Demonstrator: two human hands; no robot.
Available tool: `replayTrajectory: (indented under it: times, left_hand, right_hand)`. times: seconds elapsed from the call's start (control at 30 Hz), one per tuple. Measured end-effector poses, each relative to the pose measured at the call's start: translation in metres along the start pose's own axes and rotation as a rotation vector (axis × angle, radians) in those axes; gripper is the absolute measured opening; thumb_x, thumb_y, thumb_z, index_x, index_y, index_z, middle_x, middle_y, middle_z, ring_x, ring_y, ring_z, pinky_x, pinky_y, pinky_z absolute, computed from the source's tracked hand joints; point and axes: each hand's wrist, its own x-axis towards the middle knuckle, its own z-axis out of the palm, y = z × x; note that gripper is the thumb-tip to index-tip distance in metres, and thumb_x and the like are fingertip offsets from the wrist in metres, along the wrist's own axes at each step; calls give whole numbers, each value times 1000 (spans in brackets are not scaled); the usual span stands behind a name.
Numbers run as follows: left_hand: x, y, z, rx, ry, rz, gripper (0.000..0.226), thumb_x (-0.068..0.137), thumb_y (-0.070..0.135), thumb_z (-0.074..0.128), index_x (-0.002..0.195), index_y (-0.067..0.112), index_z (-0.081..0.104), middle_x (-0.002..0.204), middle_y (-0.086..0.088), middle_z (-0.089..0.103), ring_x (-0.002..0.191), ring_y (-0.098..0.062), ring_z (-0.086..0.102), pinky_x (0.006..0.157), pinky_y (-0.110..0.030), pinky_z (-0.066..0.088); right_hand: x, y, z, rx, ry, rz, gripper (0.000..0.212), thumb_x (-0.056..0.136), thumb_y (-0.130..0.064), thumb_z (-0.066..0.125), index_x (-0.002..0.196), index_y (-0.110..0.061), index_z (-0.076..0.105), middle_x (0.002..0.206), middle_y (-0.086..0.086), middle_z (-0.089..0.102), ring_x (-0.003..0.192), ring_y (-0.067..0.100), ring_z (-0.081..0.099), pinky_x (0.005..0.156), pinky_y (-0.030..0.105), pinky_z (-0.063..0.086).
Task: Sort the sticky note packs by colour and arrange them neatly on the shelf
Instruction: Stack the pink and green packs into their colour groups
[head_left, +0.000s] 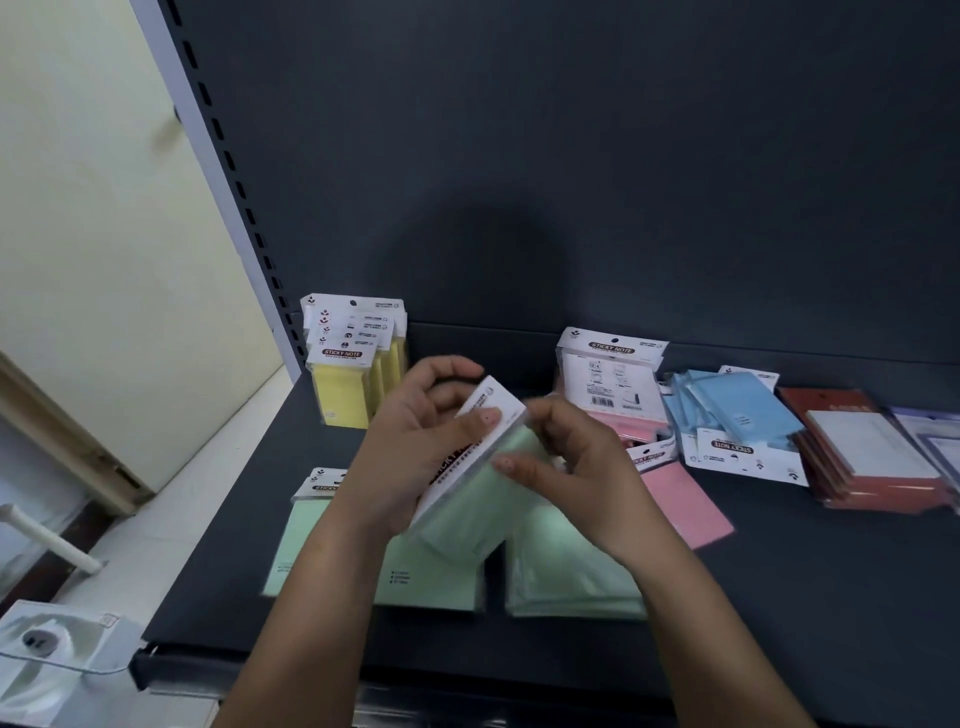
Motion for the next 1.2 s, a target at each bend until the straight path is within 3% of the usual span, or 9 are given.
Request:
replayTrajectory:
  times: [0.2, 0.3, 0.4, 0.6, 0.8, 0.9, 1.03, 1.13, 1.2]
  left_hand:
    - [-5, -7, 1, 326, 19, -132, 22, 77, 5, 70, 96, 11, 60, 77, -4, 72, 64, -13, 61, 56, -22, 49]
    - [-11, -21, 12, 218, 71, -155, 34, 76, -4, 68, 102, 14, 56, 84, -2, 72, 66, -12, 63, 54, -21, 51]
    - [-17, -44, 25, 190, 159, -162, 43, 76, -8, 68, 104, 20, 52, 87, 1, 70, 71, -13, 61, 57, -18, 51]
    - [-26, -79, 34, 395, 296, -139, 47, 80, -2, 67, 115, 21, 45, 80, 3, 70, 67, -6, 60, 63, -12, 48]
    - [-36, -81, 50, 435, 236, -245, 65, 83, -14, 44, 136, 23, 33, 127, 8, 54, 104, 1, 55, 84, -7, 41]
    - [-42, -75, 57, 371, 178, -335, 74, 87, -8, 42, 147, 26, 17, 136, 18, 36, 88, 18, 48, 60, 5, 35]
    - [-52, -78, 60, 284, 142, -418, 79, 85, 4, 51, 147, 33, 12, 146, 15, 30, 125, -2, 38, 73, -2, 39]
    - [-61, -81, 60, 247, 135, -427, 92, 65, 21, 58, 145, 36, 15, 144, 13, 38, 128, -10, 41, 106, -28, 37]
    - [-63, -81, 63, 229, 169, -412, 91, 63, 20, 59, 145, 32, 19, 136, 15, 45, 120, -6, 48, 101, -26, 40]
  right_hand:
    - [-16, 12, -13, 171, 382, 91, 9, 83, -5, 64, 78, -11, 60, 60, -8, 60, 52, -2, 49, 53, 11, 39]
    - [-28, 20, -23, 305, 562, 211, 6, 83, -7, 65, 82, -3, 61, 72, 14, 58, 67, 17, 53, 68, 26, 45]
    - [-38, 28, -27, 331, 651, 272, 5, 84, -7, 64, 85, -3, 61, 73, 12, 61, 69, 16, 58, 64, 19, 50]
    - [-51, 52, -28, 67, 651, 349, 7, 87, -13, 63, 93, -10, 65, 77, 2, 61, 73, 13, 53, 69, 21, 43]
    - [-55, 60, -24, -541, 582, 326, 37, 88, -8, 58, 125, -9, 55, 98, 3, 56, 95, 24, 55, 88, 33, 44]
    - [-58, 60, -22, -637, 562, 293, 40, 89, -10, 57, 128, -6, 52, 109, 7, 56, 103, 26, 54, 89, 29, 40]
    - [-66, 59, -20, -612, 528, 303, 38, 92, -17, 54, 129, -11, 50, 115, 6, 60, 106, 21, 57, 87, 26, 42]
    - [-74, 55, -21, -571, 513, 313, 33, 92, -16, 55, 124, -12, 53, 105, 1, 65, 101, 20, 61, 81, 24, 44]
    - [-77, 54, -20, -546, 503, 312, 28, 91, -14, 55, 119, -14, 56, 97, -3, 66, 93, 17, 62, 76, 24, 44]
